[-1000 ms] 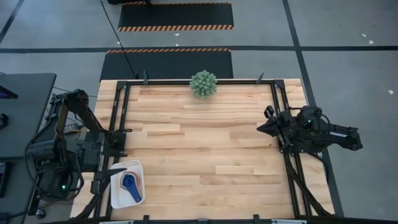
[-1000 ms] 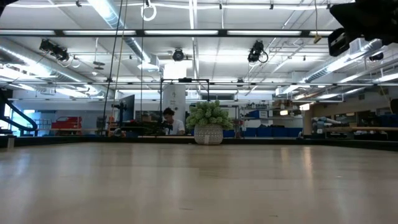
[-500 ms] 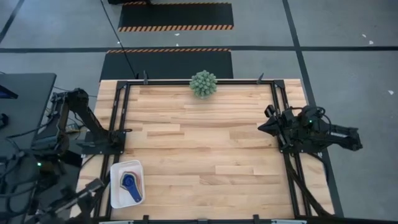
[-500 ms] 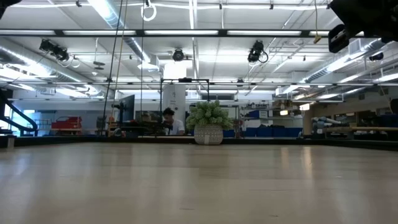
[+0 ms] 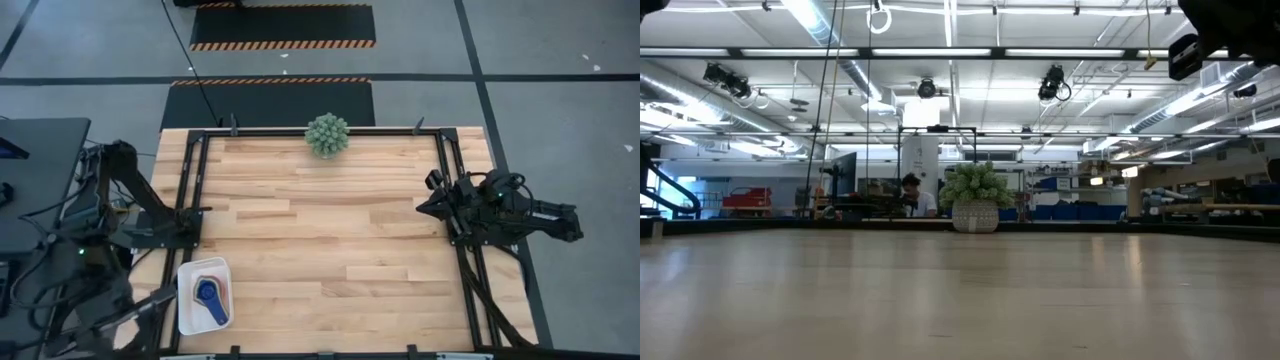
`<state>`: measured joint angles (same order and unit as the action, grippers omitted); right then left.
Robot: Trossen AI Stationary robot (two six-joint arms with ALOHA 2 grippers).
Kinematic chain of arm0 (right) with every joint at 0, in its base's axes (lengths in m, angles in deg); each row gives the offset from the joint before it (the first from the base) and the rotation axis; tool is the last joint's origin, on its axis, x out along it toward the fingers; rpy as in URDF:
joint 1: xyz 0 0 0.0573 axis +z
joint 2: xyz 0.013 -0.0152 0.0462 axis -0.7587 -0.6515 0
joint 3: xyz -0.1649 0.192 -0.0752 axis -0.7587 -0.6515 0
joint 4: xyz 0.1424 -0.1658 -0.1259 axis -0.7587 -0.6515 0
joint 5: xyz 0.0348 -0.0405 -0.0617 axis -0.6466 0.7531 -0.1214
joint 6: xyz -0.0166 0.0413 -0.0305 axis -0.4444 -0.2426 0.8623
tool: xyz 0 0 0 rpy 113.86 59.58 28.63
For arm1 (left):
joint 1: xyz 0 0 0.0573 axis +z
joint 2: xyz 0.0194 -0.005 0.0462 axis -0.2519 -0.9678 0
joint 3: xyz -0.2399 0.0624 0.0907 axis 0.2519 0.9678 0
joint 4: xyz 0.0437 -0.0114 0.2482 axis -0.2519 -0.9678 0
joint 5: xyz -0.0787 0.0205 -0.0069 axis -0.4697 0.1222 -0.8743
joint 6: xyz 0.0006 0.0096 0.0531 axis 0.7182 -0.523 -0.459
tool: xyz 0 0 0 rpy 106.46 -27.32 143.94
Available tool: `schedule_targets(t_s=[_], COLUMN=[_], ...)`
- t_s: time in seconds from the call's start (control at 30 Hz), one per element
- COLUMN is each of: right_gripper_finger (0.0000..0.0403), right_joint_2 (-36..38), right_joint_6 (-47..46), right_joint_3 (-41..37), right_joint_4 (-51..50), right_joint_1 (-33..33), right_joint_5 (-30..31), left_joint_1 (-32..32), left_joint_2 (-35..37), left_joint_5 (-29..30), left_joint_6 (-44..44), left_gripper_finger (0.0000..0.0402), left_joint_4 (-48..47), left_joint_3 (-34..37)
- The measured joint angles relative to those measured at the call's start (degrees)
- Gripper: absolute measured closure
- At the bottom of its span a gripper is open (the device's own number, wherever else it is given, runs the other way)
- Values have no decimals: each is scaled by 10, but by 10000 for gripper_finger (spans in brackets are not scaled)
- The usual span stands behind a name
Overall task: Nest measuring cups in basket
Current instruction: Return to Home Position
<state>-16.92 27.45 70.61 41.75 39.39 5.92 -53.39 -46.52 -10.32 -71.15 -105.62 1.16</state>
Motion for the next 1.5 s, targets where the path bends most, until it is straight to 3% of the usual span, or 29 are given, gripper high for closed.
schedule_targets(t_s=[0.23, 0.77, 1.5], right_gripper_finger=[389, 389, 389], right_joint_2=[0, 0, 0], right_joint_6=[-1, -2, -3], right_joint_3=[0, 0, 0], right_joint_4=[6, 11, 27], right_joint_1=[0, 0, 0], right_joint_5=[-2, -34, -34], left_joint_1=[35, 192, 335], left_joint_2=[24, 84, 203], left_joint_5=[2, 13, 31], left_joint_6=[-56, -131, -163], left_gripper_finger=[196, 196, 196], left_joint_4=[-53, -136, -278], left_joint_3=[0, 0, 0])
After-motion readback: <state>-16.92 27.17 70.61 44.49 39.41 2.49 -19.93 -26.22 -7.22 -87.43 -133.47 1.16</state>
